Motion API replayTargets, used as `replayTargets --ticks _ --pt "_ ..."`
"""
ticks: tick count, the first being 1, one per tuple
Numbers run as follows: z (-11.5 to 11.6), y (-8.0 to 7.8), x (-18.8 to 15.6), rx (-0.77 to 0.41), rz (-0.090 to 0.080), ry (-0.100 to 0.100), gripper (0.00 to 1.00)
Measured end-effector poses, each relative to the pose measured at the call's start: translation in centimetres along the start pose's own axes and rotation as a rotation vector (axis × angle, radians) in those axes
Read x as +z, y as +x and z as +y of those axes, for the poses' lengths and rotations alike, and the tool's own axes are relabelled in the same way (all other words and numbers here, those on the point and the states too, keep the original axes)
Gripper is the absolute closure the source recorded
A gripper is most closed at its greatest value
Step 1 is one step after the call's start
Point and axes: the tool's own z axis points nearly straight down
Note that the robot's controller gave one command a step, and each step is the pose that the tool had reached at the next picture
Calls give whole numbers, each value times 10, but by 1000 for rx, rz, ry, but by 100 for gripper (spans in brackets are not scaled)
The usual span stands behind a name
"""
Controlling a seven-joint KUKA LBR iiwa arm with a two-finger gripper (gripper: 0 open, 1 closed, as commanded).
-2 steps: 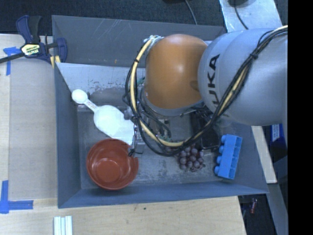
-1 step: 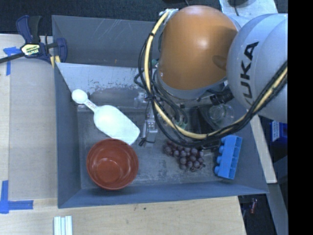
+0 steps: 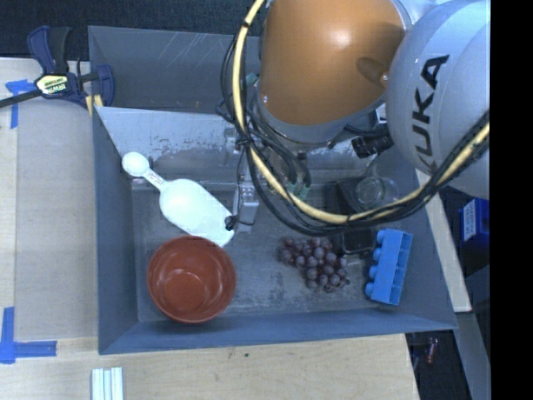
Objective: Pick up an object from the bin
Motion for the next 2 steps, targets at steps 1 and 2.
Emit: replayTargets --ticks 1,2 --pt "-3 1 95 49 0 2 0" --pt "45 -9 62 255 -17 -8 0"
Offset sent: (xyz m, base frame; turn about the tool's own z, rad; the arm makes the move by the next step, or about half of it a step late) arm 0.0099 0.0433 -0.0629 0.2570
